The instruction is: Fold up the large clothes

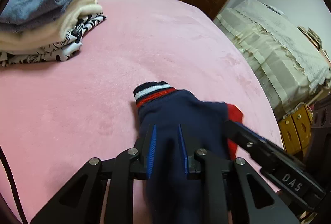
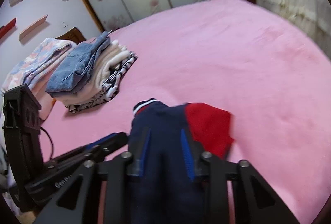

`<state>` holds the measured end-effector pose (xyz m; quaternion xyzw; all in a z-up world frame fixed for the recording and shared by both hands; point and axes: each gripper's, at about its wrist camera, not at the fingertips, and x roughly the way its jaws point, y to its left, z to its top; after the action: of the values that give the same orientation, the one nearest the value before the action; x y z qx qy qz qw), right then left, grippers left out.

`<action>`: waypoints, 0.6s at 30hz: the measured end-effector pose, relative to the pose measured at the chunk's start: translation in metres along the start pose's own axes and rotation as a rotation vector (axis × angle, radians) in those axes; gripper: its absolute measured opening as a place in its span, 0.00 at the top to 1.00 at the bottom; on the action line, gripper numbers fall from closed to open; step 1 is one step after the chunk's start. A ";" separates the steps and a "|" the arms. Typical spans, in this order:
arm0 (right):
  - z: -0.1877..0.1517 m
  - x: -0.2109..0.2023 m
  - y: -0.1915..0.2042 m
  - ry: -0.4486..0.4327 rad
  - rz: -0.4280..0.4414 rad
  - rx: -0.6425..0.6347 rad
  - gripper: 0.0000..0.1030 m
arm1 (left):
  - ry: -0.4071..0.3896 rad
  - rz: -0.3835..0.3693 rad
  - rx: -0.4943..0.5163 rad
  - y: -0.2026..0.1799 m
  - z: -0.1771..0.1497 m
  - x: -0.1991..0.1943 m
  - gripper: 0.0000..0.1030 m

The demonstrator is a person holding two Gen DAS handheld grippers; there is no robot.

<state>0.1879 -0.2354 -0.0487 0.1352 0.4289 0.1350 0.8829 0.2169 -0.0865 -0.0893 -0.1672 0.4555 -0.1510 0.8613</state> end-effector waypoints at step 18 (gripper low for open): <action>-0.014 0.029 -0.054 0.069 -0.167 0.100 1.00 | 0.024 0.043 0.083 -0.016 0.000 0.028 0.74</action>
<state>0.2011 -0.2735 -0.0969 0.1384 0.4750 0.0438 0.8680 0.2306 -0.1124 -0.1027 -0.1195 0.4627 -0.1532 0.8650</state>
